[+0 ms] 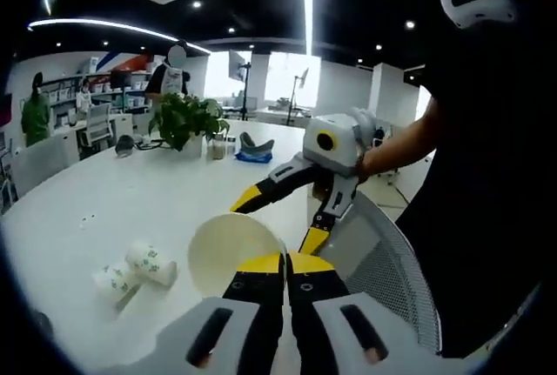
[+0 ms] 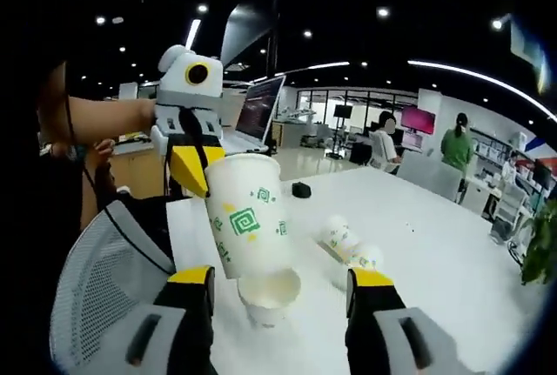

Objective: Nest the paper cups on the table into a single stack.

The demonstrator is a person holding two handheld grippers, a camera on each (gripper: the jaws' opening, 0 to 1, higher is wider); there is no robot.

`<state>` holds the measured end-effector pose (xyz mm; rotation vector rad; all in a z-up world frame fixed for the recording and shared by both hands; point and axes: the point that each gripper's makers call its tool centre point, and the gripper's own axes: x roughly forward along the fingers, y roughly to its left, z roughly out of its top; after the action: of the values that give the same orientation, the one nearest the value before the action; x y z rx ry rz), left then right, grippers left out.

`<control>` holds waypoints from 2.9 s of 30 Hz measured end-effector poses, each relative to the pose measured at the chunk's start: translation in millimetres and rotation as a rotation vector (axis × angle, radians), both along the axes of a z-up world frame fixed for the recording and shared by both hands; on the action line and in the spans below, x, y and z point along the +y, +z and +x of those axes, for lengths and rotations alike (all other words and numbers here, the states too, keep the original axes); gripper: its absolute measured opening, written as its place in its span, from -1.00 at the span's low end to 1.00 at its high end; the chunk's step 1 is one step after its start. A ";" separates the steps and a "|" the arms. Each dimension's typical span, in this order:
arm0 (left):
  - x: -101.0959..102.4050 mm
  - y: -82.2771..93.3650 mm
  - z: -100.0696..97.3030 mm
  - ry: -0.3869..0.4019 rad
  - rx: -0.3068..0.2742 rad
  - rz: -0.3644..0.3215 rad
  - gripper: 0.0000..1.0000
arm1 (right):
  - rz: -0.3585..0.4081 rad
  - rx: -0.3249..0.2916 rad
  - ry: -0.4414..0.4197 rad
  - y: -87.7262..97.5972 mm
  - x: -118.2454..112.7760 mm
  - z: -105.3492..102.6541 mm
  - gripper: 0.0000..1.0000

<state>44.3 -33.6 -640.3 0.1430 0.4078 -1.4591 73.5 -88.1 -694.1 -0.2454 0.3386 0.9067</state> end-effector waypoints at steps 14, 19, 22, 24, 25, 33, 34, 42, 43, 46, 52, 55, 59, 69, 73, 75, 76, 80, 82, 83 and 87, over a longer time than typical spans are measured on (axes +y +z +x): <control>4.4 -11.7 8.0 0.007 -0.025 0.077 -1.00 | 0.029 0.052 -0.141 -15.1 -39.0 2.5 0.71; 5.3 -17.4 11.6 0.013 -0.031 0.105 -1.00 | 0.023 0.059 -0.166 -21.7 -47.1 -1.2 0.88; 5.8 -20.3 12.7 0.013 -0.037 0.121 -1.00 | 0.008 0.048 -0.181 -24.9 -51.9 -2.6 0.99; 5.3 -20.5 12.8 0.013 -0.035 0.121 -1.00 | 0.003 0.039 -0.192 -25.7 -54.7 -3.5 0.99; 5.1 -20.8 13.1 0.013 -0.037 0.123 -1.00 | 0.001 0.040 -0.197 -26.7 -56.2 -4.6 0.99; 5.6 -25.5 17.0 0.020 -0.051 0.156 -1.00 | -0.008 0.052 -0.224 -36.3 -64.5 -10.6 0.99; 5.4 -26.1 17.0 0.019 -0.053 0.160 -1.00 | -0.009 0.057 -0.228 -38.0 -65.1 -11.6 0.99; 3.9 -34.4 17.3 0.005 -0.069 0.210 -1.00 | -0.024 0.054 -0.230 -40.1 -65.0 -13.1 0.99; 3.6 -35.2 17.3 0.003 -0.072 0.216 -1.00 | -0.026 0.054 -0.230 -40.3 -65.0 -13.2 0.99; 2.6 -36.9 17.5 -0.001 -0.075 0.225 -1.00 | -0.028 0.055 -0.227 -40.6 -64.0 -13.9 0.99; -2.8 -46.4 17.0 -0.022 -0.083 0.264 -1.00 | -0.034 0.058 -0.224 -42.5 -63.8 -14.5 0.99; -4.6 -54.4 15.4 -0.043 -0.095 0.305 -1.00 | -0.038 0.057 -0.224 -43.9 -64.5 -14.5 0.99; -8.6 -59.2 14.2 -0.054 -0.101 0.331 -1.00 | -0.041 0.056 -0.222 -44.0 -63.5 -15.0 0.98; -14.3 -75.7 17.4 -0.085 -0.099 0.389 -1.00 | -0.044 0.060 -0.220 -45.3 -63.0 -15.0 0.97; -17.9 -79.2 18.7 -0.088 -0.069 0.375 -1.00 | -0.045 0.061 -0.219 -46.3 -63.2 -14.7 0.96; -19.1 -81.9 18.4 -0.090 -0.052 0.374 -1.00 | -0.044 0.063 -0.217 -46.9 -63.0 -14.7 0.96; -20.2 -84.0 18.5 -0.093 -0.045 0.372 -1.00 | -0.047 0.065 -0.216 -47.7 -63.0 -14.7 0.96; -24.7 -88.6 17.1 -0.098 -0.003 0.351 -0.98 | -0.049 0.066 -0.212 -48.7 -62.8 -14.8 0.96; -27.4 -89.7 16.5 -0.100 0.019 0.335 -0.98 | -0.051 0.068 -0.211 -49.5 -63.0 -14.9 0.95; -28.5 -90.1 16.3 -0.099 0.028 0.328 -0.98 | -0.053 0.070 -0.210 -49.9 -63.0 -15.1 0.95; -31.0 -94.3 15.0 -0.093 0.067 0.308 -0.97 | -0.062 0.072 -0.202 -51.6 -62.0 -16.0 0.94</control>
<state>59.3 -64.6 -734.6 0.3639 0.6877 -1.4881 57.5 -150.2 -745.7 -0.2312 0.4499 0.7074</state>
